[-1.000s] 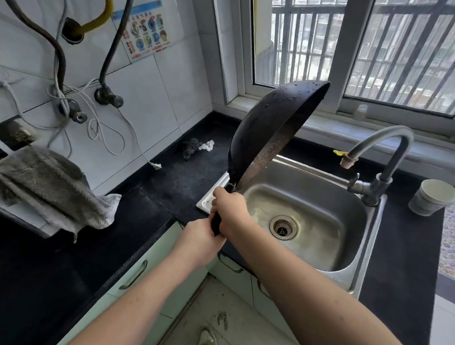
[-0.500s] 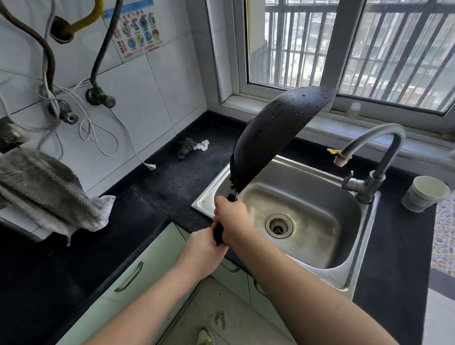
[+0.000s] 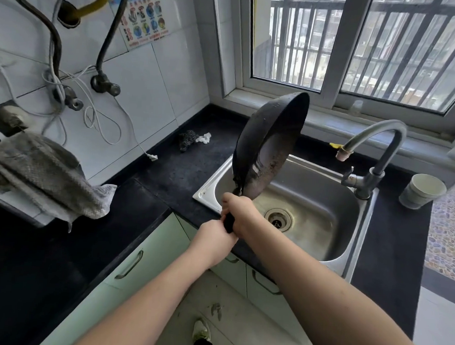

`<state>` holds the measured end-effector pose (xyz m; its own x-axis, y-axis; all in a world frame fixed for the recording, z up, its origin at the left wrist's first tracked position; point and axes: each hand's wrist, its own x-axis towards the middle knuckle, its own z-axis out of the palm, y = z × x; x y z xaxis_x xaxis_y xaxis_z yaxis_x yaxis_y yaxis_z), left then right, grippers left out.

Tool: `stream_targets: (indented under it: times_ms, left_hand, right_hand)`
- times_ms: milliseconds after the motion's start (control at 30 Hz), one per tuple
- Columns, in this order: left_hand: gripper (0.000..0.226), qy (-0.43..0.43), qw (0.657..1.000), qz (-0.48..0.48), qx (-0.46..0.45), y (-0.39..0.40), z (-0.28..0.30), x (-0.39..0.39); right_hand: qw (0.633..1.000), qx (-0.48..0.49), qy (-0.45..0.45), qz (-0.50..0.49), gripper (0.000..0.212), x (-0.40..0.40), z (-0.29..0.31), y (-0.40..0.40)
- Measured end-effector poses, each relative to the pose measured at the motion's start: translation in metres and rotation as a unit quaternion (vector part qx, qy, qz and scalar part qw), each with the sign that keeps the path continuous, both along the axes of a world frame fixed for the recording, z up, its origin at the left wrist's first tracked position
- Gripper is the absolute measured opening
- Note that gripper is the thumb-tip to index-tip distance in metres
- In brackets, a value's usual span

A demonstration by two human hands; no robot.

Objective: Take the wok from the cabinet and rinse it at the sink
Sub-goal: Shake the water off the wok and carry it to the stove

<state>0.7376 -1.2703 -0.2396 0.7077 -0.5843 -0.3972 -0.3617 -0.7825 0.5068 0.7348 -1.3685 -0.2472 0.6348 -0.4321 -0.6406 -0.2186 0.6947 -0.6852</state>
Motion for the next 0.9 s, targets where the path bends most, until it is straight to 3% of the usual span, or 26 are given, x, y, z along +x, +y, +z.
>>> stream_targets:
  times_ms: [200,333,500,667,800,900]
  left_hand:
    - [0.019,-0.054,0.998,0.000,-0.010,0.007,-0.011,-0.004]
    - [0.020,0.035,0.999,0.028,-0.022,0.012,-0.005,0.001]
    - [0.011,-0.047,0.999,-0.001,0.016,0.014,-0.005,-0.001]
    - [0.023,0.106,0.992,0.049,-0.055,0.023,0.006,-0.003]
    - [0.025,0.154,0.982,0.072,-0.083,0.033,0.008,-0.011]
    - [0.020,0.245,0.955,0.096,-0.141,0.044,0.008,-0.014]
  right_hand:
    - [0.998,-0.047,0.038,-0.003,0.018,0.000,-0.002,0.008]
    - [1.000,-0.023,0.003,-0.005,0.022,-0.002,-0.003,0.012]
    - [1.000,-0.016,-0.004,-0.011,0.020,-0.004,-0.001,0.015]
    - [0.996,-0.081,0.045,0.002,0.019,-0.005,0.000,0.021]
    - [0.998,-0.055,0.012,0.030,0.031,-0.013,-0.001,0.025]
    - [0.996,-0.054,0.000,0.067,0.039,-0.018,0.001,0.033]
